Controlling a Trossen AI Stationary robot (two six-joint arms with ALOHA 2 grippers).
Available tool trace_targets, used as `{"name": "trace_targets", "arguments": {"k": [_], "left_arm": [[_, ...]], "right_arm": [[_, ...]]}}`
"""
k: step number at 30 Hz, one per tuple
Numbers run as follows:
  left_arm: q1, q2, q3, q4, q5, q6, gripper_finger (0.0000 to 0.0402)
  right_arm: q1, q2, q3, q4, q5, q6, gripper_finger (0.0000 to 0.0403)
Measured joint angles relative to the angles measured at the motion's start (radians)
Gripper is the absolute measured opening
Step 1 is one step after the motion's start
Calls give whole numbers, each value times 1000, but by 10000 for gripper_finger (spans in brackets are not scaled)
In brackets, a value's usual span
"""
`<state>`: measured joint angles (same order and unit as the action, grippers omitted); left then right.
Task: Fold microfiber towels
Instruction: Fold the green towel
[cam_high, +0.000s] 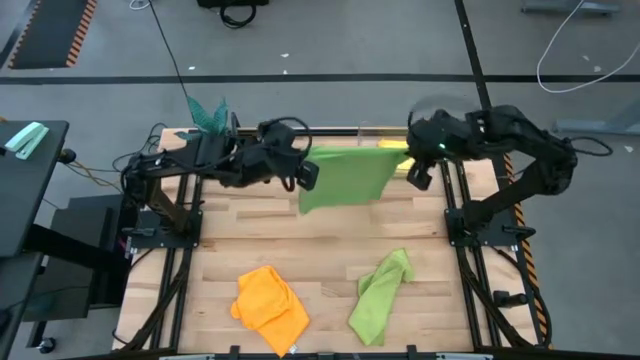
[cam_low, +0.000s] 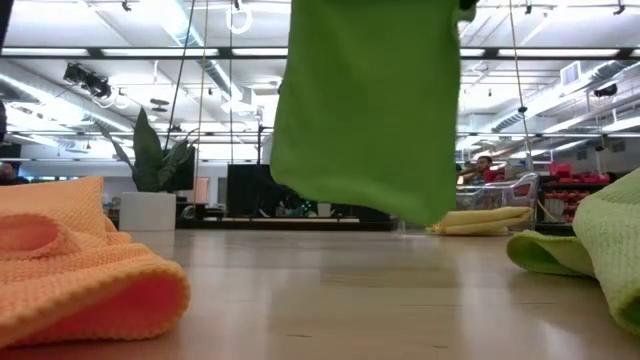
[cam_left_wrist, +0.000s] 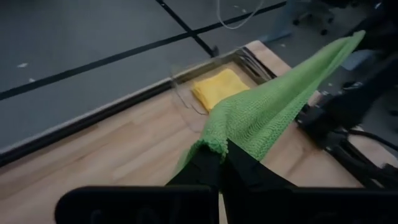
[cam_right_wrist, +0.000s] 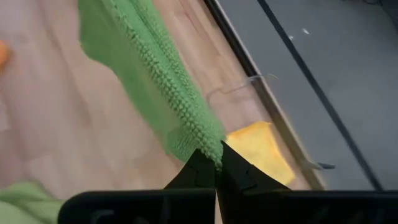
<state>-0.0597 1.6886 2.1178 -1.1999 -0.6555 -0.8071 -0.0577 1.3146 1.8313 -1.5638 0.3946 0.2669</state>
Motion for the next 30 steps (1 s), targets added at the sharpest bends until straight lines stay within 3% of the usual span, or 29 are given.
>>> {"name": "trace_targets", "arguments": {"k": [7,13,18,24,30], "left_arm": [[164,-1,0,-6,40,104,6],[329,-3,0,-7,136,187,6],[398,-11,1,-9,195,212,8],[398,-5,1,-119,242,191,6],[334,5,-18,-283,243,108,6]], "right_arm": [[-173,83,61,31,-20,-156,0],[-270,203,273,46,-22,-257,0],[-329,289,391,33,-58,-290,0],[-337,337,354,1,-115,-291,0],[-263,342,223,17,-217,-254,0]]}}
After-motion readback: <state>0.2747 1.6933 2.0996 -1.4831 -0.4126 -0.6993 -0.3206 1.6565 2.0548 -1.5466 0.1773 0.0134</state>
